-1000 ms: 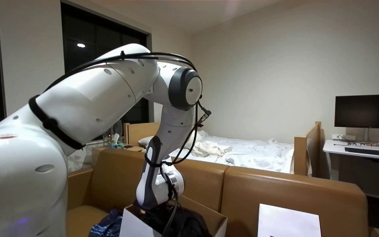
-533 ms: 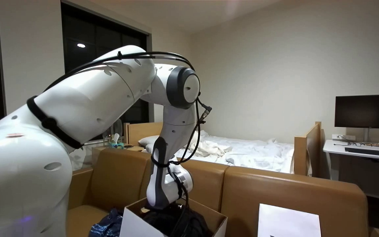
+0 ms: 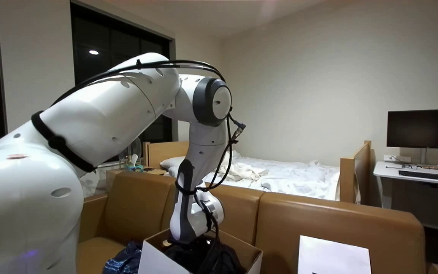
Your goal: Pick up the cloth and two books from the box and put them on the sofa
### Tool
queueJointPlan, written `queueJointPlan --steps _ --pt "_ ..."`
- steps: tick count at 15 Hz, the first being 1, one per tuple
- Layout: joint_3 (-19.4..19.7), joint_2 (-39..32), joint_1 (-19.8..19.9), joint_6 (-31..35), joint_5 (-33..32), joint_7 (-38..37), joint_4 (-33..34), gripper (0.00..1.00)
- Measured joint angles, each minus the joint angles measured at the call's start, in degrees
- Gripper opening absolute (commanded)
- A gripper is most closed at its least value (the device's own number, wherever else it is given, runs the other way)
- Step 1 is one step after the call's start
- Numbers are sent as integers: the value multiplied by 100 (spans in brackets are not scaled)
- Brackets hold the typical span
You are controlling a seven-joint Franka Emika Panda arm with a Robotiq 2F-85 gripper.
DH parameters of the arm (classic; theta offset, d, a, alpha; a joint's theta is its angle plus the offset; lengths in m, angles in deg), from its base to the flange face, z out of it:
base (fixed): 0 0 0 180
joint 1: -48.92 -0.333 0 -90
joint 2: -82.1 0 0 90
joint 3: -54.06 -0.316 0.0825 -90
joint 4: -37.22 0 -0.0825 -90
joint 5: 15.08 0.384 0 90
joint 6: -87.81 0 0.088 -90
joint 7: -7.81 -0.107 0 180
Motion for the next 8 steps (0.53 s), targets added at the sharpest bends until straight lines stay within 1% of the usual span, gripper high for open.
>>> queueJointPlan --steps 1,2,3,4,5,6,8 --pt "-28 3 21 0 12 0 -1 1" --pt "-78 11 55 -3 31 6 -2 1" --pt "-172 25 125 -23 70 35 -10 3" --pt "-202 63 136 17 423 278 -58 4" --pt "-305 115 201 -38 626 536 -97 3" --pt "-513 167 340 -170 662 637 -101 4" --pt "-1060 323 727 -540 831 1044 -109 4"
